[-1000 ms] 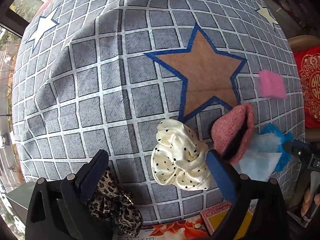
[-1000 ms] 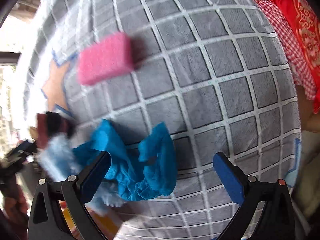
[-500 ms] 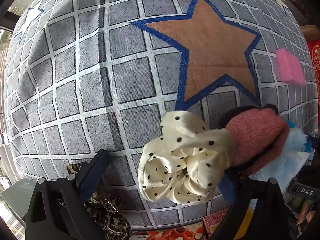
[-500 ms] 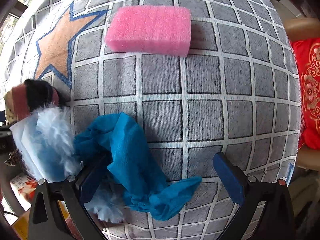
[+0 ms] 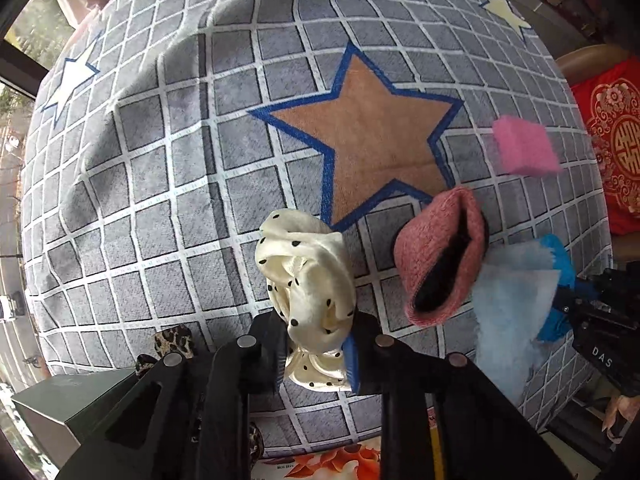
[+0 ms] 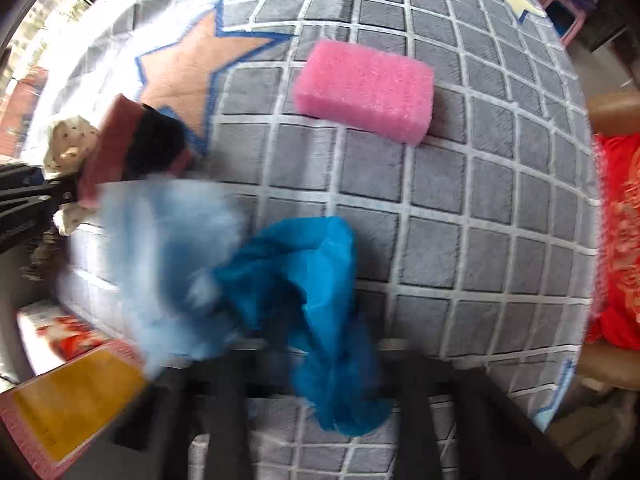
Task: Organize soft objects
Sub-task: 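Grasp cream polka-dot scrunchie with left tool while right tool grasps crumpled blue cloth, then carry scrunchie in left tool while right tool carries blue cloth over white box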
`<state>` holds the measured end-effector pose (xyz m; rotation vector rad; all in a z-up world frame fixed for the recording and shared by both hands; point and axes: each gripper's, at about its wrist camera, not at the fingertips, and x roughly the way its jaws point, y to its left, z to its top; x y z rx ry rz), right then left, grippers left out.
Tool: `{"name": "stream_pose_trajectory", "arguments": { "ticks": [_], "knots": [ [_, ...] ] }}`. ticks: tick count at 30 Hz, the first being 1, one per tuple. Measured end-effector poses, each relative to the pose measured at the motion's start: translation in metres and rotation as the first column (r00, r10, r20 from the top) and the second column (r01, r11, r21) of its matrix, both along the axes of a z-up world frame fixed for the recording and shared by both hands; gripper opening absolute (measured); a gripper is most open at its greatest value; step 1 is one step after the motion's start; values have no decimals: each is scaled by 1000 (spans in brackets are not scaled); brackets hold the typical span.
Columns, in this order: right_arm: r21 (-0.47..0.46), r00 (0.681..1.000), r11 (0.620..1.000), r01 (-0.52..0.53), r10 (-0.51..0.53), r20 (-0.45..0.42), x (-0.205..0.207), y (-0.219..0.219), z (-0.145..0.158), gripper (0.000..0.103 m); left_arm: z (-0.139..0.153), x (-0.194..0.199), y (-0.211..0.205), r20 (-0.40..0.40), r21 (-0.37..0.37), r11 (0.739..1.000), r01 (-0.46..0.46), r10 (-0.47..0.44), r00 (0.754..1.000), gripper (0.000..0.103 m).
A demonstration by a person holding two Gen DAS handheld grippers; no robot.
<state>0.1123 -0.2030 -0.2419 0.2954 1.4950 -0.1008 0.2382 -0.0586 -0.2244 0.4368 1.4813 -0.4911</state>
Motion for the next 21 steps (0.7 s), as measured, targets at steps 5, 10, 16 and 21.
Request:
{"name": "stream_pose_trajectory", "arguments": {
  "ticks": [5,10,16,21],
  "knots": [
    [171,985,975,143,-157,67,-13,-25,19,17,34,-3,1,43,-56,998,-1,4,999,25],
    [209,966,954,217,-241,96,-28,-45,33,17,50,-7,-2,90,-106,994,39,-30,996,25],
    [214,950,942,258,-288,123,-40,-56,49,17,97,-36,8,131,-166,979,121,-100,986,25],
    [219,934,928,301,-333,131,-58,-63,61,17,122,-69,-6,162,-207,954,216,-184,969,25]
  ]
}}
